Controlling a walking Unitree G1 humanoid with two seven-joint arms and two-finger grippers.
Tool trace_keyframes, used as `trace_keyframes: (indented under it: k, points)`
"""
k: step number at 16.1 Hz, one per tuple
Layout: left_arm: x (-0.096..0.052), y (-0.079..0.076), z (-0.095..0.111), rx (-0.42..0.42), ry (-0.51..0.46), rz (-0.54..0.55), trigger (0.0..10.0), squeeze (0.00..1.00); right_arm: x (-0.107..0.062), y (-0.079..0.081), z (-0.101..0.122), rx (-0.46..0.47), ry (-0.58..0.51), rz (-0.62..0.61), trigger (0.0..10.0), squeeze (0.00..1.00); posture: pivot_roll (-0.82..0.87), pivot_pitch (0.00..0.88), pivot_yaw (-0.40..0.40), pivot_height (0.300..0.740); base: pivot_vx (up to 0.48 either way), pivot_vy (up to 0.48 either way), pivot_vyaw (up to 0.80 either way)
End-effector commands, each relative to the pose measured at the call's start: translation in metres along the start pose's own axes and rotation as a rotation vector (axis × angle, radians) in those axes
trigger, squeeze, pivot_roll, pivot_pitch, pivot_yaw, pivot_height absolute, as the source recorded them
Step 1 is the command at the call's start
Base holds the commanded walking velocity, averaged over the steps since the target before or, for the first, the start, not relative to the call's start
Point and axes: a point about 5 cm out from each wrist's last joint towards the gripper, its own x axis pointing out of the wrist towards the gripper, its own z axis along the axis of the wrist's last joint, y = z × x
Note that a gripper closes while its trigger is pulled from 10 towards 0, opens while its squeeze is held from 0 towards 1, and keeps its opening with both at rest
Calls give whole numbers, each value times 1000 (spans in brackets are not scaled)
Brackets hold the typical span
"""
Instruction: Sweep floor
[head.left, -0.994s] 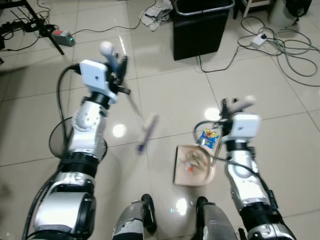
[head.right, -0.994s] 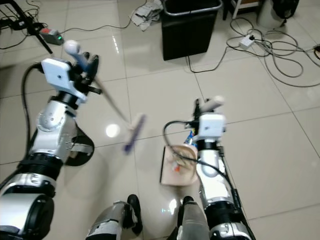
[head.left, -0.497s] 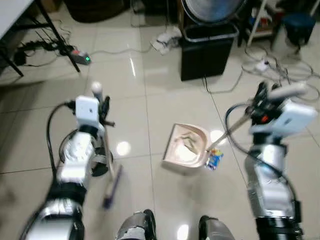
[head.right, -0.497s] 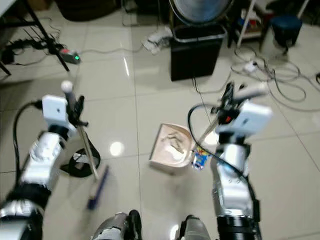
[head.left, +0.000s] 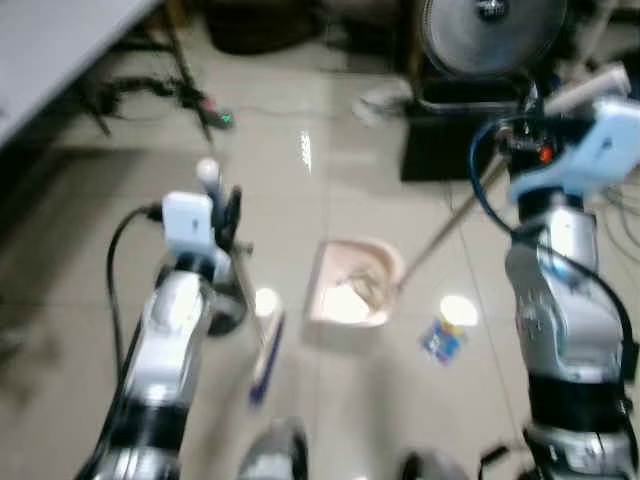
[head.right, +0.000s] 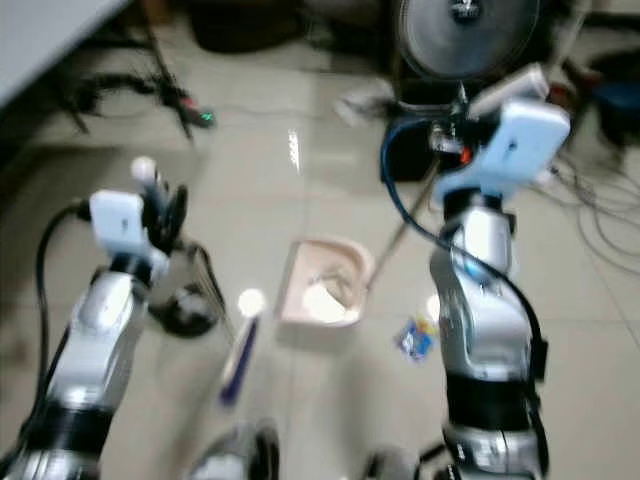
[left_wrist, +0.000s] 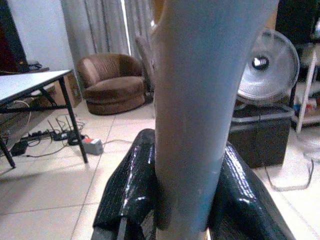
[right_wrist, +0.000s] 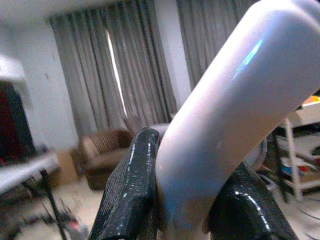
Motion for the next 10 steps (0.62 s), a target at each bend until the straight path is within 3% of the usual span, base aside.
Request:
trace_keyframes:
  k: [1, 3, 10]
  points:
    - [3, -1, 14, 32, -34, -36, 10000, 0, 3, -2, 19, 46, -63, -18, 10000, 0, -104, 27, 88, 740, 0, 0, 800]
    - [3, -2, 14, 45, -25, -56, 10000, 0, 3, -4, 21, 53, -64, -33, 10000, 0, -105, 27, 91, 740, 0, 0, 800]
    - [2, -9, 12, 57, 18, -96, 10000, 0, 2, -17, 26, 68, -64, -97, 10000, 0, -118, 24, 109, 740, 316, 0, 759]
